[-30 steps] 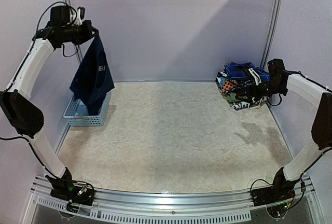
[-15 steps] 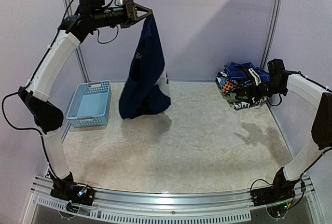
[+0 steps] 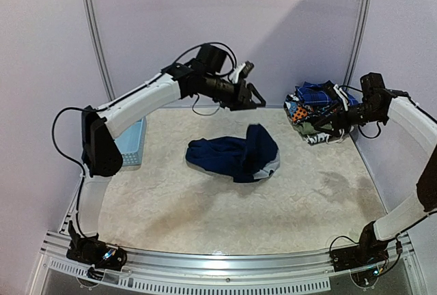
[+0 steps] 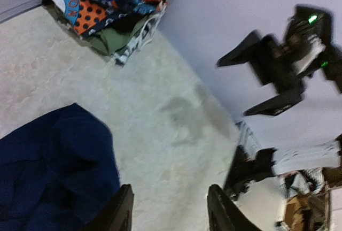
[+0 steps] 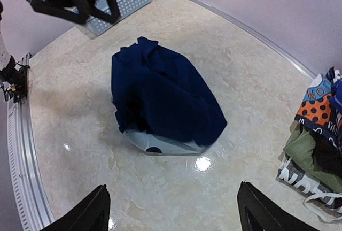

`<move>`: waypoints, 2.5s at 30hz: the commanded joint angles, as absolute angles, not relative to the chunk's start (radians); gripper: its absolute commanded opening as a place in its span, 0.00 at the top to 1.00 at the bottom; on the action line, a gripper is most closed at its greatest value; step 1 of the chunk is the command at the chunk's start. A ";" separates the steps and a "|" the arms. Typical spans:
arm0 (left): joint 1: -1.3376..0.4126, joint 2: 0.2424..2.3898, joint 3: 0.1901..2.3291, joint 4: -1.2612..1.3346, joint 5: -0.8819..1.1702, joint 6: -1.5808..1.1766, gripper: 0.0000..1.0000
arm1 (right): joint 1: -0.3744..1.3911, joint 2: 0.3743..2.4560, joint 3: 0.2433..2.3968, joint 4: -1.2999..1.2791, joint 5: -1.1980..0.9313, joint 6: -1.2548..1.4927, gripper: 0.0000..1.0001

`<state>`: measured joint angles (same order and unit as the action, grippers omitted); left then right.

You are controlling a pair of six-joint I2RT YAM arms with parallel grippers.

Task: Fold and stack the mixed laundry pile
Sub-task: Place the crumpled T-shirt at the center of the board, then pick up the crumpled T-shirt from the center of the board.

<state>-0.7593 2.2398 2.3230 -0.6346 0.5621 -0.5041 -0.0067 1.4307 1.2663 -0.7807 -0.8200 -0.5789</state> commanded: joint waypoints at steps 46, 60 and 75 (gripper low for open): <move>-0.554 1.221 1.053 -0.531 -0.226 -0.367 0.23 | 0.652 1.600 1.540 -1.126 -0.155 -0.552 0.95; -0.576 1.355 1.094 -0.509 -0.127 -0.306 0.23 | 0.212 1.252 0.997 -0.987 -0.206 -0.781 0.56; -0.530 1.356 1.083 -0.623 -0.307 -0.357 0.20 | 0.953 1.638 1.211 -0.661 -0.184 -0.564 0.64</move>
<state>-0.5636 1.3617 1.0691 -0.5514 -0.2306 -0.3107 0.8349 1.4876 1.1446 -0.7765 -0.2333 -0.6598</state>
